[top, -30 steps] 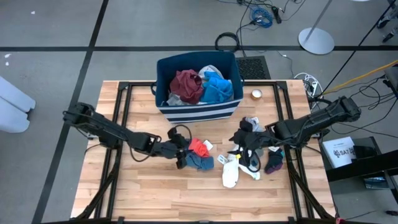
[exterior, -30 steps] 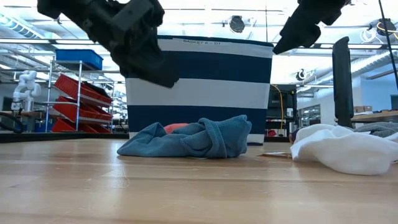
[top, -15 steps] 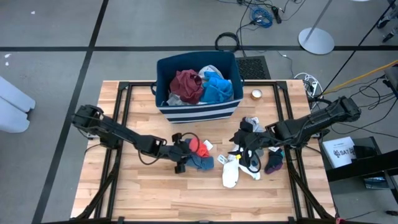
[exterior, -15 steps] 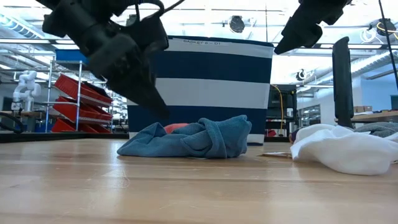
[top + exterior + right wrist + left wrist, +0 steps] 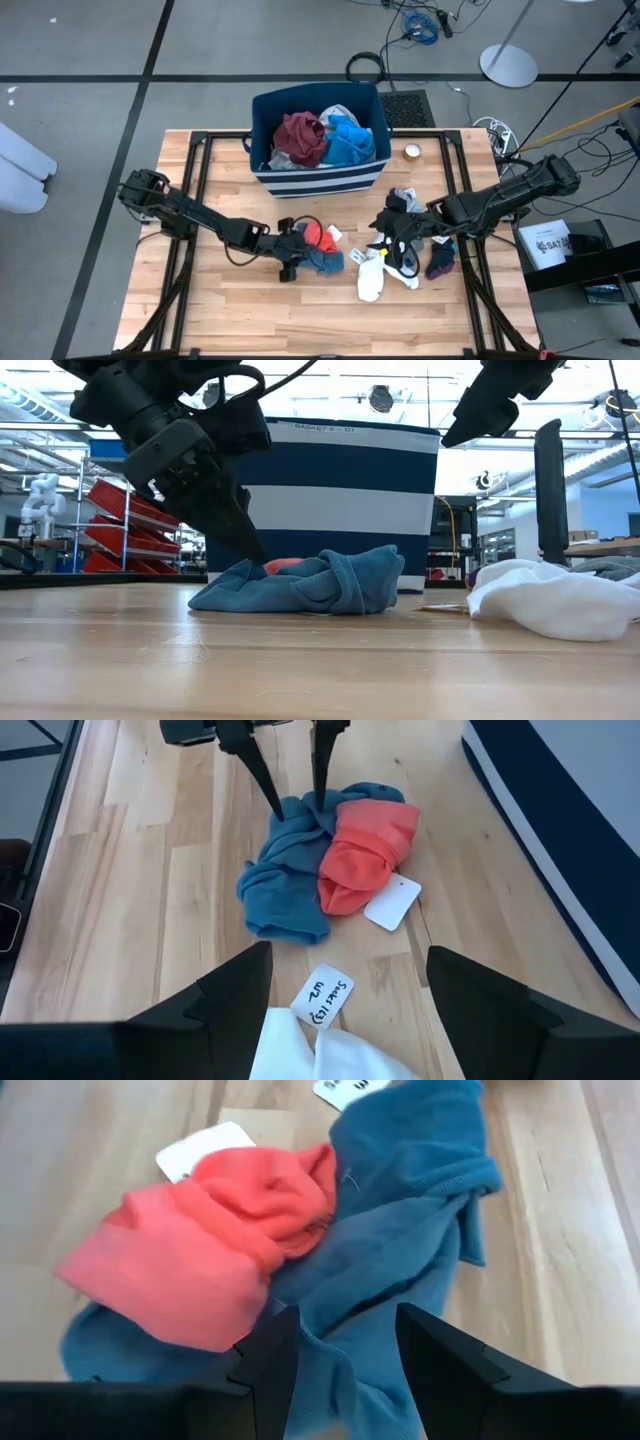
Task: Sort clothes
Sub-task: Put the blue socks into the blue laundry organizer
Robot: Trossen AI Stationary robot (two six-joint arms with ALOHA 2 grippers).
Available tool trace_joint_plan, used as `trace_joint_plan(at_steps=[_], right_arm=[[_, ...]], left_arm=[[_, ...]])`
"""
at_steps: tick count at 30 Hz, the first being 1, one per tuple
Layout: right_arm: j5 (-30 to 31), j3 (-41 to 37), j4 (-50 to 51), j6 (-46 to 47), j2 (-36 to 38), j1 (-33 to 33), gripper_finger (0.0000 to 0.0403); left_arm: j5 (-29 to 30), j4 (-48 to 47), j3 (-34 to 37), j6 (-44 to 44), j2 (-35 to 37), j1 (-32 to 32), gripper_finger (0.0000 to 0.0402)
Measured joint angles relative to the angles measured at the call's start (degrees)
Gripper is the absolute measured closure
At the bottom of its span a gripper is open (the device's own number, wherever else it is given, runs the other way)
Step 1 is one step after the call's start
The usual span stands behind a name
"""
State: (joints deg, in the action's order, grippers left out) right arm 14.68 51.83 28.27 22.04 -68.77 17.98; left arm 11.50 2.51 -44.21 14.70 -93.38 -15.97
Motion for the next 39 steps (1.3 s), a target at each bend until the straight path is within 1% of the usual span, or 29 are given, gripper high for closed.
trace_joint_plan(at_steps=[6,10,15,25,27,29,31,34,35,39], right_arm=[[0.0,0.0,0.4,0.9,0.0,0.0,0.0149],[0.0,0.0,0.6,1.1,0.0,0.0,0.0149],[0.0,0.0,0.7,1.3,0.0,0.0,0.0149],[0.0,0.0,0.3,1.3,0.0,0.0,0.0149],[0.0,0.0,0.3,1.3,0.0,0.0,0.0149],[0.0,0.0,0.3,1.3,0.0,0.0,0.0149],[0.0,0.0,0.3,1.3,0.0,0.0,0.0149],[0.0,0.0,0.3,1.3,0.0,0.0,0.0149],[0.0,0.0,0.3,1.3,0.0,0.0,0.0149],[0.0,0.0,0.1,1.9,0.0,0.0,0.0149]], left_arm=[[-1.1,-0.4,0.0,1.2,0.0,0.0,0.0224],[-3.2,-0.4,0.0,1.6,-0.8,0.0,0.0224],[-3.6,0.1,-0.2,2.9,-4.1,0.4,0.0224],[-2.4,0.6,-4.1,0.7,-10.3,2.4,0.0226],[-3.5,-0.9,-4.8,-0.8,-10.9,2.5,0.0238],[-4.0,-2.9,-5.5,-2.3,-11.0,2.4,0.0264],[-4.1,-4.1,-5.8,-3.2,-11.0,2.4,0.0304],[-4.1,-5.0,-6.4,-3.5,-11.0,2.4,0.0376],[-4.2,-5.1,-6.7,-3.5,-10.9,2.4,0.0385],[-4.8,-6.0,-8.0,-4.7,-9.7,2.2,0.0386]])
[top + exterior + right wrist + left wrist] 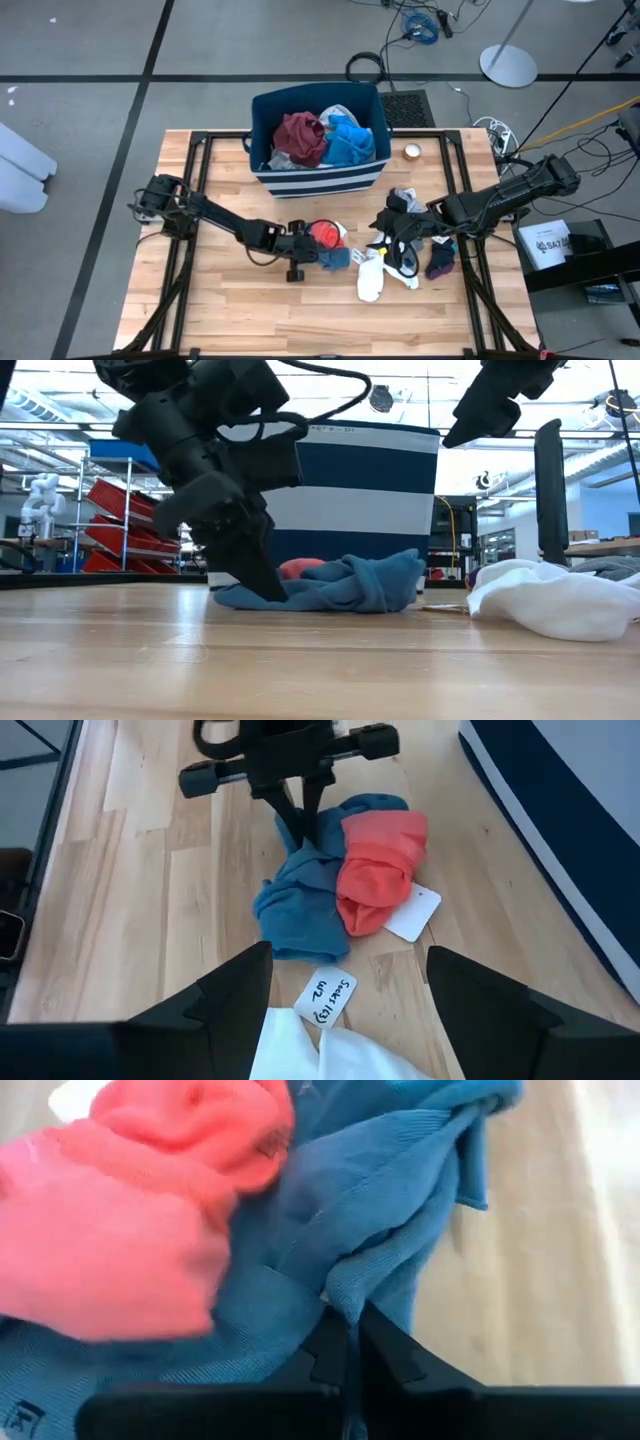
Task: Sort clothes
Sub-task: Put the blue socks into the blue laundry organizer
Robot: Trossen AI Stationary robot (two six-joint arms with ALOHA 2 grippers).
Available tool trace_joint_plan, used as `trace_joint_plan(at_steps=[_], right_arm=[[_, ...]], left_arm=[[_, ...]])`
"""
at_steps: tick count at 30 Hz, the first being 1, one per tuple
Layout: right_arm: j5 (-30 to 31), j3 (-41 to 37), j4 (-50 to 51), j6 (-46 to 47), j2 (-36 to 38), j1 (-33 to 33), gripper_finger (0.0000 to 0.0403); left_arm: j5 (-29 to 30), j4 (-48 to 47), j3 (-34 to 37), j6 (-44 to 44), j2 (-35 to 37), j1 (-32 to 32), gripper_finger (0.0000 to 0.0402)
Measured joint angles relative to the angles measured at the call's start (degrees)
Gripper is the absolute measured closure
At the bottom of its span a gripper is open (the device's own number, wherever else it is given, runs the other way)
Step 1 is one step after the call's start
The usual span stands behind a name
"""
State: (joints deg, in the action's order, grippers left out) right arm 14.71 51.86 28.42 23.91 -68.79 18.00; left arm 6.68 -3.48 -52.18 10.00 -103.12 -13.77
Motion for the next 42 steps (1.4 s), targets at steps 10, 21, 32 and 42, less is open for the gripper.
trace_joint_plan(at_steps=[10,21,32,42], right_arm=[[-7.5,0.0,-7.2,2.4,0.0,0.6,0.0149],[-3.7,0.0,-25.3,-6.2,-3.2,3.5,0.0143],[-2.8,0.0,-27.3,-9.1,-14.0,2.6,0.0111],[-7.4,0.0,-34.8,-10.3,-20.6,1.3,0.0119]], left_arm=[[4.8,4.7,-3.4,-7.6,10.0,-4.2,0.0394],[7.4,9.7,-3.5,-10.4,12.9,-5.9,0.0391],[7.5,15.4,-3.5,-12.3,12.8,-6.0,0.0388],[7.5,16.8,-3.5,-13.8,12.8,-6.2,0.0387]])
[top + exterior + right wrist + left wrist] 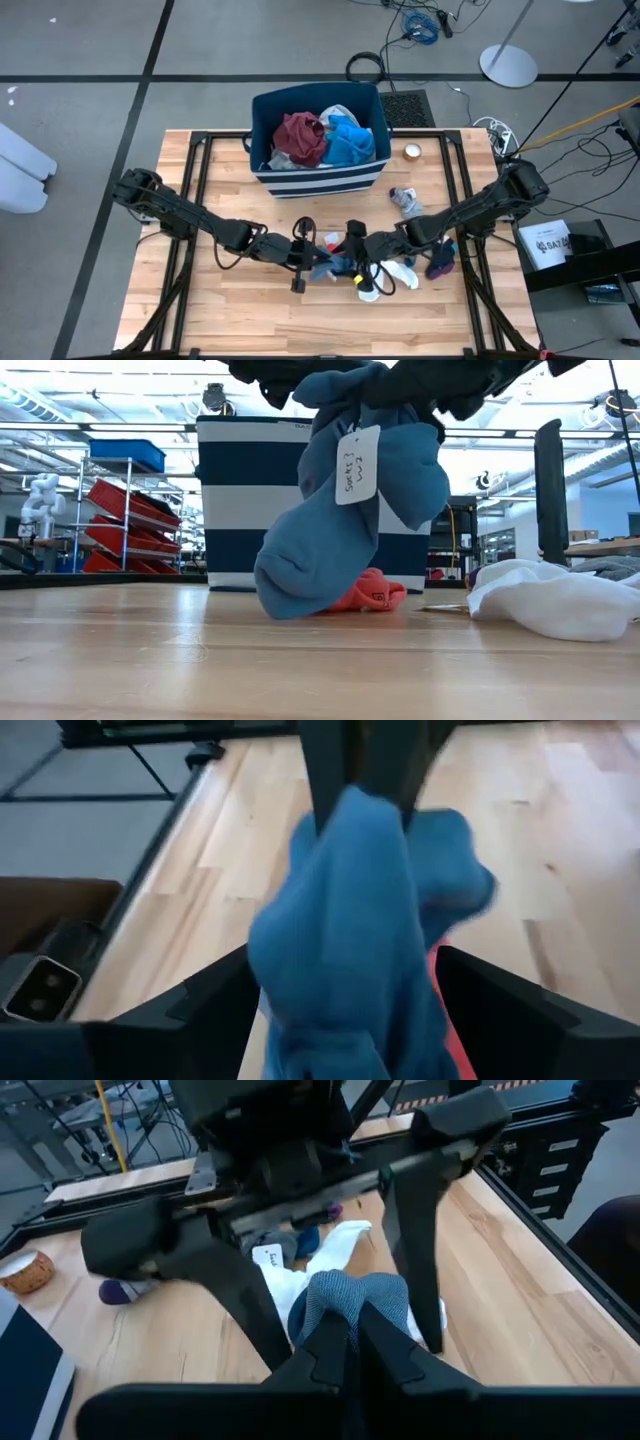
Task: Sort clothes
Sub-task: Put the blue socks into the blue laundry organizer
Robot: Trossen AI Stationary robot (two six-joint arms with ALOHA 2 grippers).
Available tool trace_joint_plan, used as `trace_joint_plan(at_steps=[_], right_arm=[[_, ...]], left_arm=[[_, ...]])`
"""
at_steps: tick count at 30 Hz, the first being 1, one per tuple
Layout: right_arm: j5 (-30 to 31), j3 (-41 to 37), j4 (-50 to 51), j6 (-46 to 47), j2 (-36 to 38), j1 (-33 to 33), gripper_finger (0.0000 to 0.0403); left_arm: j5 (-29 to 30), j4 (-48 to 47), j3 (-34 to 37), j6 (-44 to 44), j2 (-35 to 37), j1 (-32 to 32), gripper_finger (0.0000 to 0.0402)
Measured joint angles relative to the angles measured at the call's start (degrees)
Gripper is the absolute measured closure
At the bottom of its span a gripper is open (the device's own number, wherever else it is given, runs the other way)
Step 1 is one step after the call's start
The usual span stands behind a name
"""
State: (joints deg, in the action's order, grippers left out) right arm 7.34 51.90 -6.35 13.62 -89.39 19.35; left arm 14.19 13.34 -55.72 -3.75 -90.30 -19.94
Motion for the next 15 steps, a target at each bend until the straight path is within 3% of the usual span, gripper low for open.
trace_joint_plan(at_steps=[10,15], right_arm=[[0.0,0.0,-1.2,0.2,-6.2,-1.9,0.0156],[0.1,0.0,-1.2,0.4,-7.1,-2.6,0.0238]], left_arm=[[-0.6,-1.6,0.0,0.0,0.0,0.0,0.0386],[-0.6,-7.7,0.0,3.3,0.0,0.0,0.0386]])
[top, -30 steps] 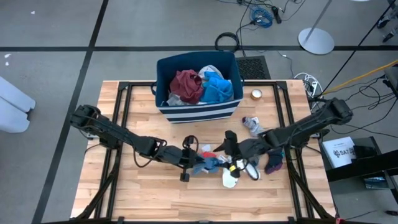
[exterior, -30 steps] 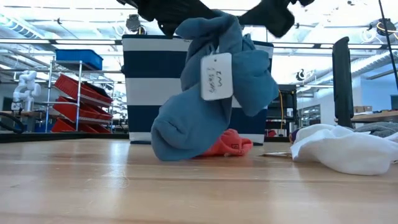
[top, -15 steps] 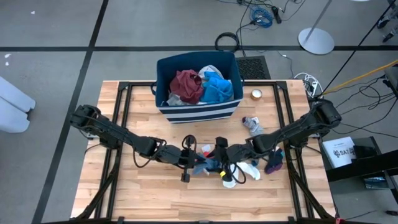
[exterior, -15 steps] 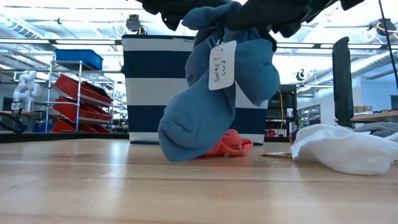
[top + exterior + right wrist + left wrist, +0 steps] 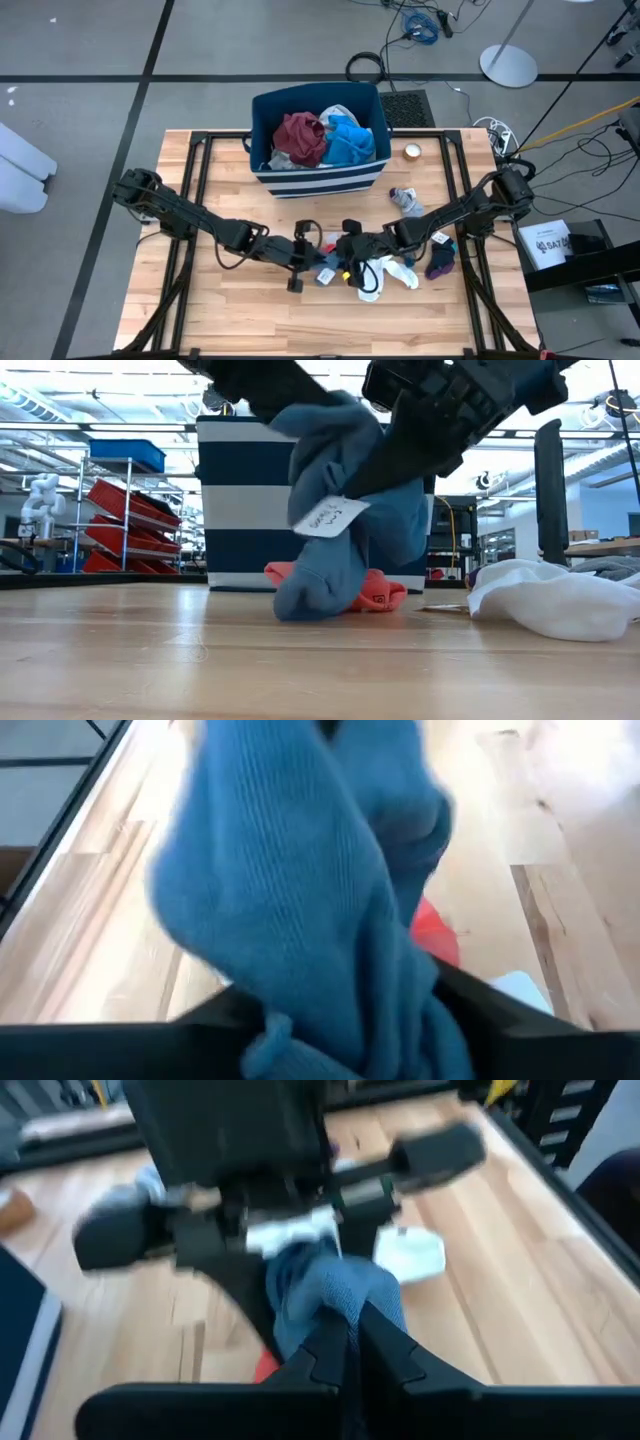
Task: Sort clothes
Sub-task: Put the blue socks into the blue laundry organizer
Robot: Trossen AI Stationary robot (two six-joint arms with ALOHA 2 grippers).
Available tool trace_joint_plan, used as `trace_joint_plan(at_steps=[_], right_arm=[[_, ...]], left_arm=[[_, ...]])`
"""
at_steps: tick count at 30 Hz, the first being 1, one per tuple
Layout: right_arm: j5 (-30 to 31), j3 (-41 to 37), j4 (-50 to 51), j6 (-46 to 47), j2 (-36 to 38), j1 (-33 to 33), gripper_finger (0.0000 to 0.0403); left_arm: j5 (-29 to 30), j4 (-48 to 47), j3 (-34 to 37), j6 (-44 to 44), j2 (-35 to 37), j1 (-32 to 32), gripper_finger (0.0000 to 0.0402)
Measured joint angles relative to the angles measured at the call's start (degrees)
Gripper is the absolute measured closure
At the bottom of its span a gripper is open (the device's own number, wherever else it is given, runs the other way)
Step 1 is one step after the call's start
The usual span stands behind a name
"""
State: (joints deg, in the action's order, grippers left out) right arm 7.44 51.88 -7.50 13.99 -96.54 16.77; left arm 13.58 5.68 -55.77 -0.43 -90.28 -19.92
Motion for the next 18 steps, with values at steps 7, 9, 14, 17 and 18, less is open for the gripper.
trace_joint_plan(at_steps=[7,9,14,17,18], right_arm=[[-0.3,0.0,0.0,0.0,1.2,0.1,0.0386],[-0.3,0.0,0.8,0.2,2.1,0.1,0.0386],[-0.1,0.0,3.1,0.3,7.0,0.2,0.0396],[1.5,0.0,4.6,0.1,10.9,0.9,0.0396],[2.6,0.0,4.9,0.0,12.3,1.2,0.0396]], left_arm=[[3.6,-3.3,0.0,4.6,0.0,0.5,0.0340],[4.3,-3.7,0.0,5.4,0.0,0.4,0.0313],[6.1,-9.0,-0.1,8.2,0.1,0.7,0.0248],[6.3,-10.3,-0.1,8.7,0.5,0.7,0.0225],[6.3,-10.7,-0.1,8.7,0.8,0.7,0.0222]])
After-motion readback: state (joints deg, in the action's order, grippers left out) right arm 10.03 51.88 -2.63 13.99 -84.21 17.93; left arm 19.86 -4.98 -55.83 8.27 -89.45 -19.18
